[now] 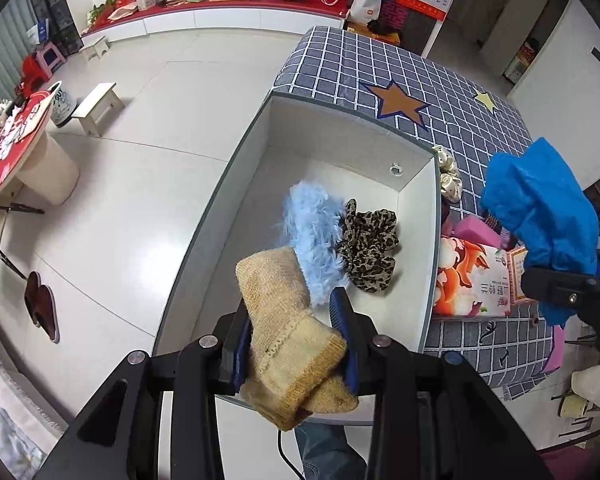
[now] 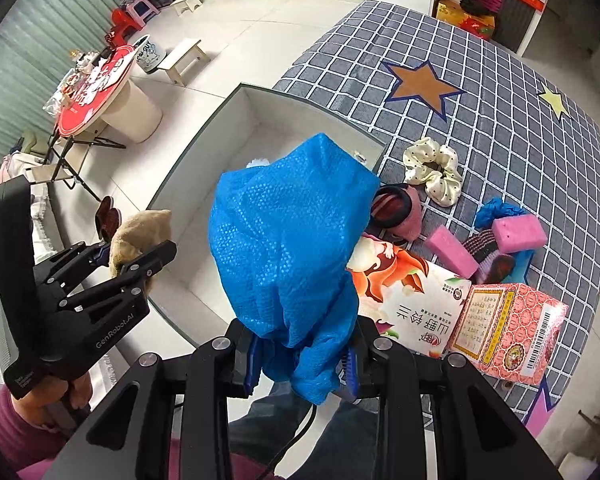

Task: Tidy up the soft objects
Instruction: 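Carry the blue cloth and beige sock over the white box with both tools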

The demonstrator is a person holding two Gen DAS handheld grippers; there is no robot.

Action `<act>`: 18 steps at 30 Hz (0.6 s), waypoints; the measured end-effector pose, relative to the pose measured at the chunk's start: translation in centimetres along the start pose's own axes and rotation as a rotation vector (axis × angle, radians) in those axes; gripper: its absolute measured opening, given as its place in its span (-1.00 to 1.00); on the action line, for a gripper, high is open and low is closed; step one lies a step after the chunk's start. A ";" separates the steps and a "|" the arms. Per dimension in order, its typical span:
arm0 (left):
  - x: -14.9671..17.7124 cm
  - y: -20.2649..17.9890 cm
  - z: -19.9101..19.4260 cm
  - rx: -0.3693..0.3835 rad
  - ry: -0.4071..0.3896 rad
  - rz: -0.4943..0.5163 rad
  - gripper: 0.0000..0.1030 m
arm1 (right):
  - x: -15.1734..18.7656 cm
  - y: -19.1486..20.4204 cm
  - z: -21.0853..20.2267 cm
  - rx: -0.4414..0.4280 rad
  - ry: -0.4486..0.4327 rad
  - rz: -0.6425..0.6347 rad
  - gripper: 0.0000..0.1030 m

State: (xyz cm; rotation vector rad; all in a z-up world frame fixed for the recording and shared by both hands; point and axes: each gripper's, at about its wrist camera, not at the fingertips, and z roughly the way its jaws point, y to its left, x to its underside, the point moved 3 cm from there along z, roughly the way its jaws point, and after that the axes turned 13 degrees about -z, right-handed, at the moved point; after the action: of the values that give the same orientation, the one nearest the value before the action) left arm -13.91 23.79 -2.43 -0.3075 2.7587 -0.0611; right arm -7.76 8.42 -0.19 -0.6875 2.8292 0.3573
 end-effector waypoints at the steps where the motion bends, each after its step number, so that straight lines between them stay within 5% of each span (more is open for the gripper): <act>1: 0.0 0.1 0.0 0.000 0.001 -0.001 -0.23 | 0.0 -0.1 0.0 -0.001 0.000 0.000 -0.36; 18: -0.1 0.5 0.1 -0.009 0.004 -0.011 -0.23 | -1.0 0.7 0.4 -0.005 0.000 -0.029 -0.36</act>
State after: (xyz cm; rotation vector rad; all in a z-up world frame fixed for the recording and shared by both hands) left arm -13.93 24.30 -2.52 -0.3256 2.7620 -0.0529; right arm -7.16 9.51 -0.16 -0.7283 2.8167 0.3600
